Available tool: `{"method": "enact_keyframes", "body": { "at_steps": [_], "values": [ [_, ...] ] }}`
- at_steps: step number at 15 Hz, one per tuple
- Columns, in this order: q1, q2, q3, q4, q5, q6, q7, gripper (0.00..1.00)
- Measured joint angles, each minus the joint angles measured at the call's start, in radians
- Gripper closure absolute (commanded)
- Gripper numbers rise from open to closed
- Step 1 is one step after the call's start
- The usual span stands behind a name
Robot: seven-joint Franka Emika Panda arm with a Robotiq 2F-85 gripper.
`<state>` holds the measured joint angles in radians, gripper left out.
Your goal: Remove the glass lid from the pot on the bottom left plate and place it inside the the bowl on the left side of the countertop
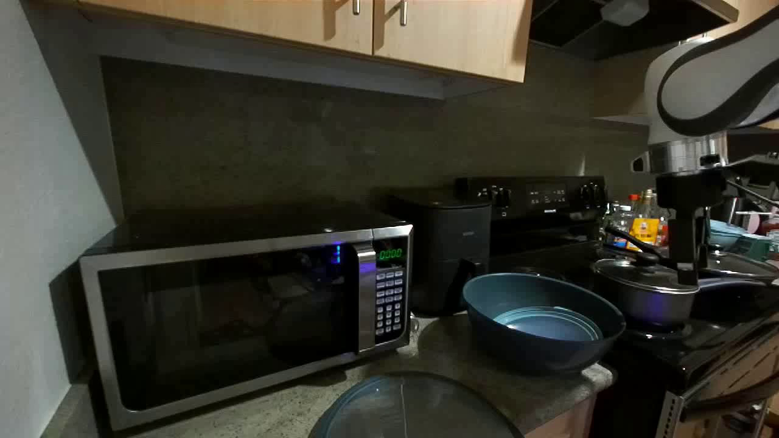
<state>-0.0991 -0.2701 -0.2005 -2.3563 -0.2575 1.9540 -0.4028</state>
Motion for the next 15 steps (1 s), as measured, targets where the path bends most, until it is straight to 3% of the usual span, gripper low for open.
{"method": "enact_keyframes", "body": {
  "at_steps": [9, 12, 15],
  "values": [
    [-0.004, 0.000, -0.007, 0.003, 0.015, 0.000, 0.012, 0.00],
    [-0.041, 0.003, -0.058, 0.024, 0.065, 0.000, 0.037, 0.00],
    [-0.126, -0.004, -0.155, 0.037, 0.080, -0.001, 0.033, 0.00]
  ]
}}
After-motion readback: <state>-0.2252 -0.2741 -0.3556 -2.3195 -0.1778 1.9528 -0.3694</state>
